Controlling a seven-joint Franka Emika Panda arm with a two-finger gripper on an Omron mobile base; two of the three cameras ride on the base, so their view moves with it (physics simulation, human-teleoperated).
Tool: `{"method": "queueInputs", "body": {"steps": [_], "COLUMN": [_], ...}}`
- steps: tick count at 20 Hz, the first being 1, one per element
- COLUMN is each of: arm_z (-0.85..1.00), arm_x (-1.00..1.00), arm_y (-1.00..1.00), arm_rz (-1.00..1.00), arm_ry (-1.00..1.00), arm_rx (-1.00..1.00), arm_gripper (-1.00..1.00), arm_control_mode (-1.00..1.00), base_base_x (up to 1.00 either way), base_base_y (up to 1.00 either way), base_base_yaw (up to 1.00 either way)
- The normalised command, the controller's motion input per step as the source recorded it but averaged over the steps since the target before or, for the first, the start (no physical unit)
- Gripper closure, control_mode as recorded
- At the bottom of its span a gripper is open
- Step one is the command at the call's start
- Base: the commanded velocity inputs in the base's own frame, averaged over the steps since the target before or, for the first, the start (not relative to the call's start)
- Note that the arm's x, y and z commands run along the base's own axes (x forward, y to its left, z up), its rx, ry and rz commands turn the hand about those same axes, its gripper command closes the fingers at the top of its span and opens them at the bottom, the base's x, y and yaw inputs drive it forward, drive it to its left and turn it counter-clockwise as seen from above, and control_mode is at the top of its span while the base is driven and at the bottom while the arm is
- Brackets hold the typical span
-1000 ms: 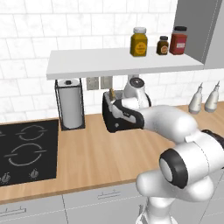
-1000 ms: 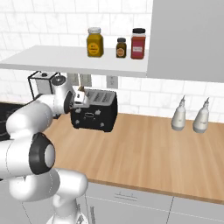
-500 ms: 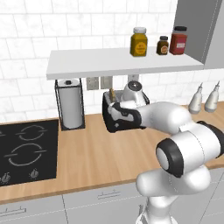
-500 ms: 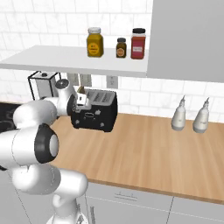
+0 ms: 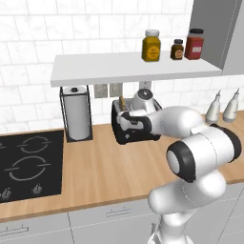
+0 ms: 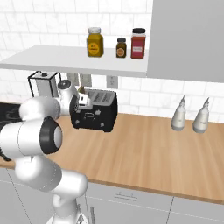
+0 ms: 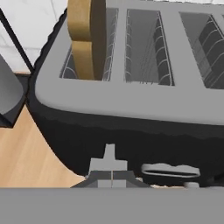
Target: Start the toaster. Once the lever pops up, take the bread to the plate on the dining counter.
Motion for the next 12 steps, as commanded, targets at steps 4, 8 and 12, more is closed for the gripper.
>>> {"method": "queueInputs", "body": {"steps": [4,8,12], "arm_z": [-0.03,-0.11,-0.17], "arm_x": [0.06,0.0,0.0], "arm_y": [0.0,0.0,0.0], "arm_rz": [0.0,0.0,0.0], "arm_ry": [0.0,0.0,0.0], "arm_rx": [0.0,0.0,0.0], "arm_gripper": [1.0,1.0,1.0], "arm_control_mode": [-1.0,-1.0,-1.0], "base_base_x": [0.0,0.0,0.0], "base_base_y": [0.0,0.0,0.0], "base_base_yaw": [0.0,0.0,0.0]}}
